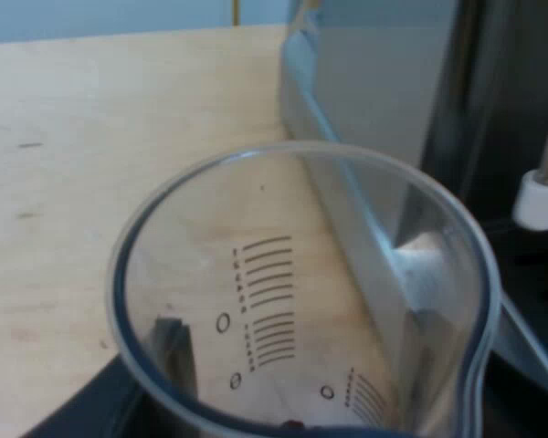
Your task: Pour the beans into the coffee machine
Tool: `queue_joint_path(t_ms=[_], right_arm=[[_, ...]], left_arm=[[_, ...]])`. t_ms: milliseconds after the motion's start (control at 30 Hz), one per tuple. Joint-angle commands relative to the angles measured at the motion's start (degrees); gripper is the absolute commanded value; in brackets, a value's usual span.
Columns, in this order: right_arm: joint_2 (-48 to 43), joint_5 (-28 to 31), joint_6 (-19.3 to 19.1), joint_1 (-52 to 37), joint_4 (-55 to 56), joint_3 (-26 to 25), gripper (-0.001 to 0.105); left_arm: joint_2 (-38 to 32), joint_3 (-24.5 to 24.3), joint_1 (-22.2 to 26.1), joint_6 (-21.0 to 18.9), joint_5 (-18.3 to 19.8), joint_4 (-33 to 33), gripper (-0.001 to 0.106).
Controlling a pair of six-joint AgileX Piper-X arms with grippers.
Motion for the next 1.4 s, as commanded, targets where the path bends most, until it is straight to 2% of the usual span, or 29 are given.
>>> queue_joint_path(t_ms=[33,367,433,500,633,800,833,1000,1200,1400], right_arm=[[-0.21,-0.34,-0.62,0.05,-0.83,-0.5,0.064],[-0.21,-0.34,-0.62,0.05,-0.83,-0.5,0.064],[-0.21,-0.34,-0.62,0.05,-0.83,-0.5,0.064],[-0.21,-0.34,-0.62,0.05,-0.83,-0.5,0.064],[-0.21,-0.34,-0.62,0.05,-0.83,-0.5,0.064],[-0.44,-0.34,-0.62,0.05,-1.66,-0.5,0.064],[-0.56,-0.52,-0.42,0.05,-1.97,-0.5,0.064],[-1.51,-0.76,5.85,0.05,-6.57,-0.5,0.064],[-4.0,-0.52,6.72,0.05,-7.69,-0.6,0.064],[-7.04,4.65,6.05,0.05,-7.67,-2.83,0.063]], left_arm=[[-2.78,-0.32,-0.23,-1.33,0.28,6.45,0.045],[-19.16,-0.32,-0.23,-1.03,-0.66,22.21,0.045],[-25.47,-0.32,-0.23,-0.45,-1.43,27.93,0.045],[-26.43,-0.32,-0.23,0.05,-1.6,28.79,0.045],[-37.14,-0.45,-0.23,1.54,-2.47,38.51,0.045],[-43.98,-0.69,-0.23,1.54,-2.47,45.39,0.045],[-46.56,-1.8,-0.23,1.54,-2.47,49.99,0.045],[-50.68,-6.04,-0.23,5.5,-2.47,60.14,0.045],[-51.76,-12.28,-0.23,5.49,-3.27,64.83,0.045],[-51.76,-17.35,-0.23,5.49,-3.27,65.74,0.045]])
